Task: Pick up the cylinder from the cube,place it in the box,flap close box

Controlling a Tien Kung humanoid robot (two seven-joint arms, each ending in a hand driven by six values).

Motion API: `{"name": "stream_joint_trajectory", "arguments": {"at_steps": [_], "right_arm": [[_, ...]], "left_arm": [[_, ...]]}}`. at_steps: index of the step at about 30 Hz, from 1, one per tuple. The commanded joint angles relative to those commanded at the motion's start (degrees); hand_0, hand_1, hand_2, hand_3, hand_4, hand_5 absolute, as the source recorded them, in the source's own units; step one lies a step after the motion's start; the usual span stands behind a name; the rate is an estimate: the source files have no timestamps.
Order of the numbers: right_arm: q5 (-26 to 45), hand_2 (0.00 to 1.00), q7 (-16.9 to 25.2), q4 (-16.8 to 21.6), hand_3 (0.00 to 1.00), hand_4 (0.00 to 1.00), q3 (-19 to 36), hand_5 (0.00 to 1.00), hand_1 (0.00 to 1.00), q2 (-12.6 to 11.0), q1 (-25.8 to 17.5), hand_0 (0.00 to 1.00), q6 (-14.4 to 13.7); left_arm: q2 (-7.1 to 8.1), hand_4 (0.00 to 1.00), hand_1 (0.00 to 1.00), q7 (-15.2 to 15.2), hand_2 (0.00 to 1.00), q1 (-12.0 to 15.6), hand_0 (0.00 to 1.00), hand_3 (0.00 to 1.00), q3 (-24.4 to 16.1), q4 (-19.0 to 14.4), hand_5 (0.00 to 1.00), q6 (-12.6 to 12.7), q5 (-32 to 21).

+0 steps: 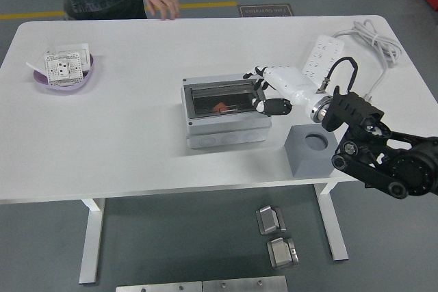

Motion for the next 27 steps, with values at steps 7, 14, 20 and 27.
{"name": "stream_joint_trajectory", "arguments": {"at_steps": [7,14,20,27], "right_arm": [[-2.02,0.605,-1.17,10.16,0.811,0.475,15.16,0.343,0.559,-6.54,-13.22,0.579,0.38],[10.27,0.621,10.01,14.79,0.728,0.499,30.16,0.293,0.565,-0.17,-27.74,0.575,-7.66],[23.12,0.658,20.03,11.90,0.741,0.663,43.44,0.373,0.595,5.62,-37.09,0.583,-5.18],[17.60,0.901,12.82,10.68,0.998,0.881,57.99,0.495,0.864,4.54,-41.91,0.881,-3.29]], "left_arm": [[0.15,0.618,0.653,-0.29,0.638,0.88,0.659,0.674,1.12,0.05,0.544,0.49,-1.78],[-0.44,0.621,0.653,-0.80,0.637,1.50,0.658,0.672,2.28,-0.08,0.542,0.40,-3.81],[-0.42,0.620,0.653,-1.04,0.637,1.12,0.659,0.669,2.51,-0.13,0.541,0.33,-4.09],[-0.11,0.621,0.652,-1.09,0.637,0.54,0.658,0.670,2.34,-0.15,0.540,0.30,-3.65]]}}
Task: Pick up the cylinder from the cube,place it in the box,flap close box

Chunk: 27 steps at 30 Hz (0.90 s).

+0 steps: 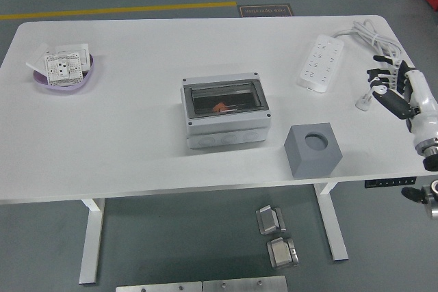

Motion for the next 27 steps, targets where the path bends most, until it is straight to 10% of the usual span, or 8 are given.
{"name": "stream_joint_trajectory", "arguments": {"at_steps": [13,27], "right_arm": [[-20.71,0.998,-15.74,-0.78,0.998,0.998,1.81,0.576,0.998,-1.55,-0.48,0.998,0.58],[-7.56,0.998,-7.61,1.11,0.998,0.998,-7.85,0.640,0.998,-1.49,-0.08,0.998,-3.21]], "left_arm": [[-0.04,0.621,0.652,0.24,0.635,-0.07,0.658,0.667,-0.48,0.04,0.531,-0.09,0.83],[-0.27,0.619,0.652,0.41,0.634,-0.12,0.658,0.666,-0.87,0.12,0.524,-0.12,1.33]]}}
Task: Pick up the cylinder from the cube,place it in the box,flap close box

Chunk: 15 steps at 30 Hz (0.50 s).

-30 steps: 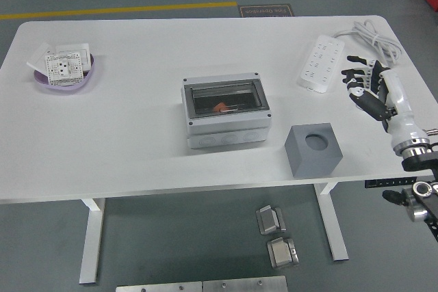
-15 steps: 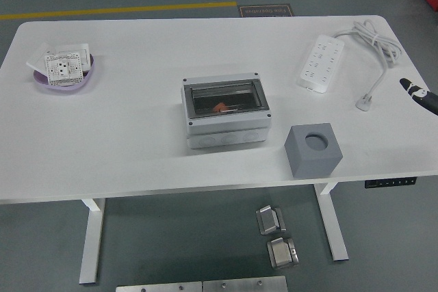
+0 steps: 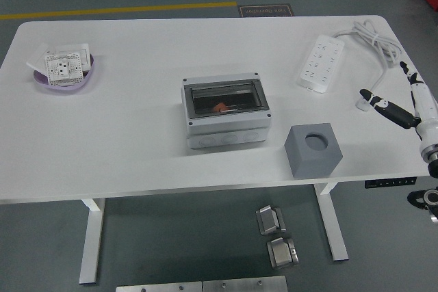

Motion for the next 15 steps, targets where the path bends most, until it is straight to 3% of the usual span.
{"name": "stream_joint_trajectory", "arguments": {"at_steps": [7,15], "right_arm": [[9.79,0.998,4.42,-1.61,0.998,0.998,-3.83,0.671,0.998,0.40,0.78,0.998,0.78],[7.76,0.975,5.02,-4.70,0.989,0.998,-9.16,0.680,0.998,0.86,2.35,0.998,-1.26]], "left_arm": [[-0.10,0.617,0.653,-0.18,0.632,-0.09,0.658,0.666,0.27,-0.05,0.523,0.02,-0.32],[-0.19,0.611,0.652,-0.24,0.628,-0.11,0.658,0.663,0.24,-0.07,0.517,0.01,-0.33]]}}
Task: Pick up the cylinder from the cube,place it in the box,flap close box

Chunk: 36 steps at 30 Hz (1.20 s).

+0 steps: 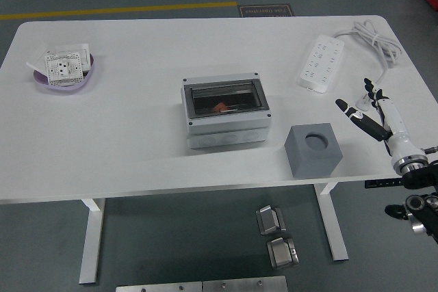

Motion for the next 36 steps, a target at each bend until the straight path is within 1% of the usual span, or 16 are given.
{"name": "stream_joint_trajectory", "arguments": {"at_steps": [4,5,10,11,14,16,17,24,31,36], "right_arm": [[-5.45,0.975,-1.59,-3.83,0.989,0.998,-2.56,0.680,0.998,0.72,1.17,0.998,-1.75],[-7.06,0.954,-2.29,-4.60,0.985,0.998,-3.00,0.670,0.984,0.83,1.42,0.998,-1.92],[-14.48,0.954,-6.69,-6.52,0.985,0.998,-5.12,0.670,0.984,1.08,2.73,0.998,-1.66],[-15.67,0.938,-7.22,-6.56,0.976,0.920,-5.41,0.525,0.974,1.07,2.92,0.998,-1.54],[-19.20,0.938,-8.94,-5.89,0.976,0.920,-6.76,0.525,0.974,0.94,3.72,0.998,-1.12],[-20.31,0.938,-9.57,-5.30,0.976,0.920,-7.66,0.525,0.974,0.86,4.25,0.998,-0.98],[-20.54,0.960,-9.76,-5.07,0.979,0.856,-8.00,0.365,0.998,0.82,4.45,0.998,-0.96],[-19.98,0.966,-9.98,-3.76,0.980,0.847,-10.18,0.366,0.998,0.43,5.77,0.998,-1.09],[-19.48,0.966,-10.01,-3.95,0.980,0.842,-11.56,0.374,0.998,0.58,6.41,0.998,-1.30],[-19.62,0.960,-10.56,-4.43,0.978,0.834,-11.96,0.383,0.998,1.23,6.95,0.998,-1.58]], "left_arm": [[-0.13,0.611,0.652,-0.09,0.628,0.03,0.658,0.663,-0.03,-0.02,0.517,-0.11,-0.09],[-0.15,0.608,0.652,-0.09,0.626,0.03,0.658,0.662,-0.06,-0.02,0.514,-0.13,-0.07],[-0.21,0.608,0.652,0.01,0.626,0.03,0.658,0.662,-0.39,0.02,0.514,-0.14,0.32],[-0.22,0.607,0.651,0.03,0.627,0.03,0.658,0.659,-0.43,0.03,0.513,-0.15,0.38],[-0.24,0.607,0.651,0.10,0.627,-0.01,0.658,0.659,-0.57,0.04,0.513,-0.15,0.57],[-0.23,0.607,0.651,0.14,0.627,-0.04,0.658,0.659,-0.69,0.06,0.513,-0.13,0.75],[-0.23,0.602,0.652,0.17,0.623,-0.05,0.658,0.656,-0.75,0.07,0.508,-0.14,0.84],[-0.23,0.600,0.652,0.33,0.622,-0.07,0.658,0.654,-1.07,0.08,0.510,-0.12,1.34],[-0.29,0.597,0.652,0.43,0.622,-0.06,0.658,0.651,-1.33,0.12,0.509,-0.08,1.75],[-0.37,0.595,0.652,0.83,0.620,-0.14,0.658,0.650,-2.22,0.20,0.509,-0.07,2.92]]}}
